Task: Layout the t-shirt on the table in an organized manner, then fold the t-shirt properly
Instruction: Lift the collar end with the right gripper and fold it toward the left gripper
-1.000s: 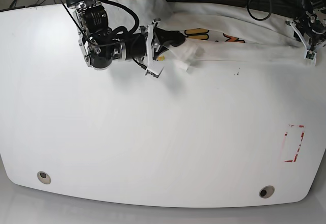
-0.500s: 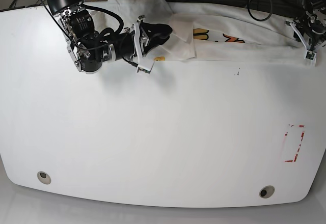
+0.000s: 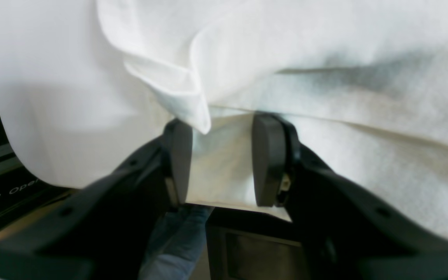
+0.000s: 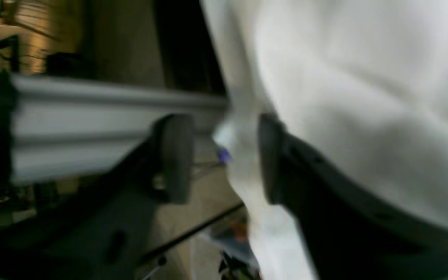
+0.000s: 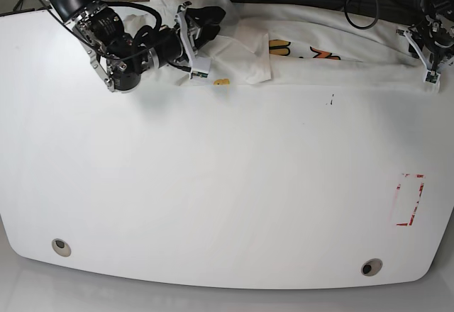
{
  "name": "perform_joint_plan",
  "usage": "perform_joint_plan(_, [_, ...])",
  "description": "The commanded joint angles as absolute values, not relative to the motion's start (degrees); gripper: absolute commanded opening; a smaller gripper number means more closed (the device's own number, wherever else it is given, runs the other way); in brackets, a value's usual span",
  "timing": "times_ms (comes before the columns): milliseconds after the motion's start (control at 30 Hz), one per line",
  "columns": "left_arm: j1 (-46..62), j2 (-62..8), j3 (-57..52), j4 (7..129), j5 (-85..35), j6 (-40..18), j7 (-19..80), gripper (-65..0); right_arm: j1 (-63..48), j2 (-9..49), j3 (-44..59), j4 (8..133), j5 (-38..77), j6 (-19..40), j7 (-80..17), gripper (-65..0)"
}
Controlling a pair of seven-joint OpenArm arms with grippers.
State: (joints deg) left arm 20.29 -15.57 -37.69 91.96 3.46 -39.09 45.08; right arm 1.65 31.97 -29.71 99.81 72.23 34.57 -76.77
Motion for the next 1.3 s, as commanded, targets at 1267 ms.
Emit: perform_joint_plan(1267, [20.53,-15.52,-37.41,91.91,3.21,-40.0,43.56,-40.9,-1.54,20.26,-12.88,100.18,63.43,34.77,-71.6,-25.6])
